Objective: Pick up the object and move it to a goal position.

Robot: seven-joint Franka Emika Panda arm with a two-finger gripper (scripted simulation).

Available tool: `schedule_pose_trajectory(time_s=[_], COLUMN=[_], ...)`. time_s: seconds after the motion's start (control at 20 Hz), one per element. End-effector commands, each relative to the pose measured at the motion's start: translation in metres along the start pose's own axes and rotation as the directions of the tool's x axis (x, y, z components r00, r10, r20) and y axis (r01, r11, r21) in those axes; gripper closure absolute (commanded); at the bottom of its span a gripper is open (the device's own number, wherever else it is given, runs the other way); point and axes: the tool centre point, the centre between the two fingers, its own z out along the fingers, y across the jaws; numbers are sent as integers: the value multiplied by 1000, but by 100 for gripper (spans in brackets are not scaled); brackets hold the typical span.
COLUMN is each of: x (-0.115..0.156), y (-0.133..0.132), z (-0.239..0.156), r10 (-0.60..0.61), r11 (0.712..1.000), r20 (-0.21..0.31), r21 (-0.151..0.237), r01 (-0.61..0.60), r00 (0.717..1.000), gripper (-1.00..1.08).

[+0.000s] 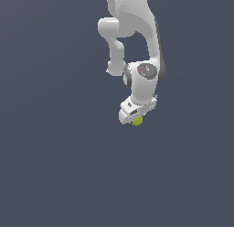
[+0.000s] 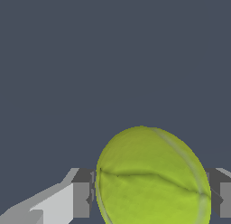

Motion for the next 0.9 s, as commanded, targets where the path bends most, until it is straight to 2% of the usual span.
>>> schedule_pose_trajectory(time_s=[0.0,0.45,0.85], x=[11,54,76], y=[4,21,30], z=[-18,-83,-114], r10=[0,0,0], r11=[1000,1000,1000], r20=[-2,-2,-1], r21=[0,0,-1], r01=[0,0,0], r00=[1000,1000,1000], gripper=[108,108,108])
